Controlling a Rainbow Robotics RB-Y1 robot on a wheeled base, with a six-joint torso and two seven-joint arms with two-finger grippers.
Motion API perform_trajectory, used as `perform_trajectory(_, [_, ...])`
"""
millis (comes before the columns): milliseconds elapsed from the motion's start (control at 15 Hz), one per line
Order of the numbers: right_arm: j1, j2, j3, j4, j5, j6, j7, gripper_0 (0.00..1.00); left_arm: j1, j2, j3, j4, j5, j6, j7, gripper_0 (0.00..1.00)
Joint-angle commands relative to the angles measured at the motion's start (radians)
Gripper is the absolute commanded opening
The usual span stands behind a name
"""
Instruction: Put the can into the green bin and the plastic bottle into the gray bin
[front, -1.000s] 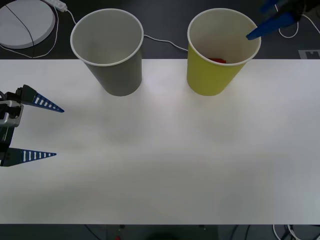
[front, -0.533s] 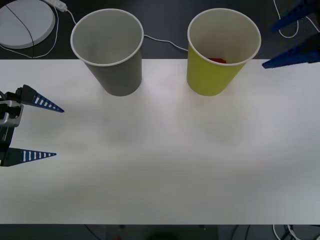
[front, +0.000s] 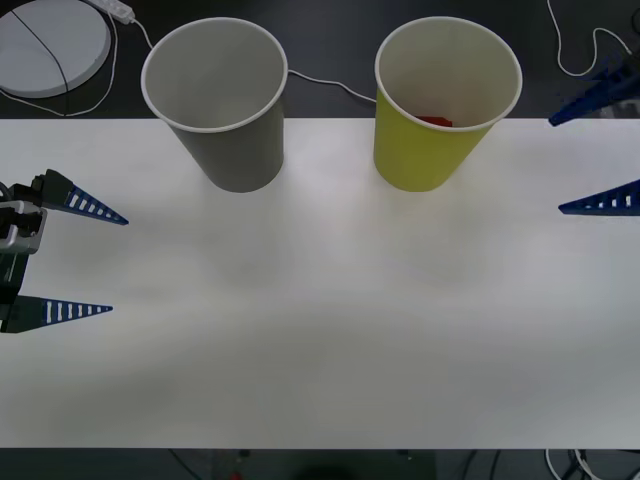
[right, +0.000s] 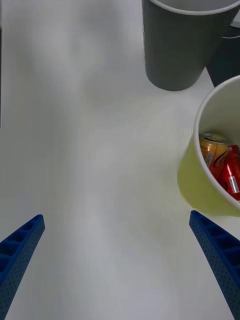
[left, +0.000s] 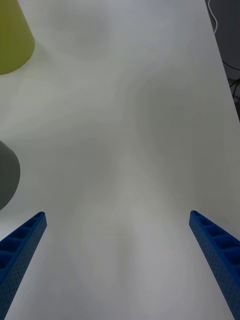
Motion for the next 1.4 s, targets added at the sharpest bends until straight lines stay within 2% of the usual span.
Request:
perform_trajectory(67, [0.12,0.012,-0.047,-0.024,-0.027,0.017,0.117,1.0,0.0,0.0,0.0,0.0,0.0,0.0,0.0,1.0])
perform_trajectory(400, [0.226,0.107,-0.097,-0.025,0.004,0.035,0.293,1.0,0.0,0.0,0.0,0.0,0.0,0.0,0.0,1.0])
perform_trajectory(667, [0.312,0.124,-0.116,-0.025,0.004,0.064,0.404,1.0,0.0,0.0,0.0,0.0,0.0,0.0,0.0,1.0])
perform_trajectory(1400, [0.408,0.215,-0.169,-0.073,0.056,0.064,0.459,1.0,0.0,0.0,0.0,0.0,0.0,0.0,0.0,1.0])
